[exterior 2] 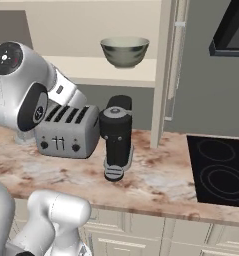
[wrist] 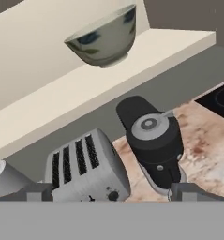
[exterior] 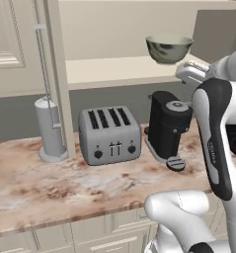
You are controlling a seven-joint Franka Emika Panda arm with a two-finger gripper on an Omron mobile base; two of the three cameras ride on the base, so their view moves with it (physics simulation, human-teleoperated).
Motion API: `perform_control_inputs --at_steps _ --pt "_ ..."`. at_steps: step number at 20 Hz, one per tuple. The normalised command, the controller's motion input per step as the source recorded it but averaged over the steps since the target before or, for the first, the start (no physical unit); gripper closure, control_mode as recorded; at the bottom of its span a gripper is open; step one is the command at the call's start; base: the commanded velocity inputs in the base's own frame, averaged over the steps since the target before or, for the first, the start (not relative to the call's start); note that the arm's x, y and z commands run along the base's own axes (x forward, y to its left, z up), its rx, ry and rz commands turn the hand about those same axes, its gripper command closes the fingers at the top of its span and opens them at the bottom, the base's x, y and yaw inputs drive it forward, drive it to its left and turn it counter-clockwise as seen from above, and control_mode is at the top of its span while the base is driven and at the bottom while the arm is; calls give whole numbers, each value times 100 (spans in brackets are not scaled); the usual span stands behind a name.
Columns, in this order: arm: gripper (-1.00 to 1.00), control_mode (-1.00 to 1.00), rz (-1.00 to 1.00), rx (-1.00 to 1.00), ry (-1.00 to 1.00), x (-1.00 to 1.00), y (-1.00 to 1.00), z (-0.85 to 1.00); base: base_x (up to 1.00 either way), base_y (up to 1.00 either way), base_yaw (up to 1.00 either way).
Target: Pick up the bowls from the cabinet and place each bowl in front of a stool on the dining counter.
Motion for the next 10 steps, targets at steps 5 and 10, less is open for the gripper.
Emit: perform_control_inputs --at_steps 5,10 --pt "-100 -100 -2 0 -4 53 -3 0 0 0 0" --pt "-100 -100 -3 0 -17 30 -15 9 0 0 0"
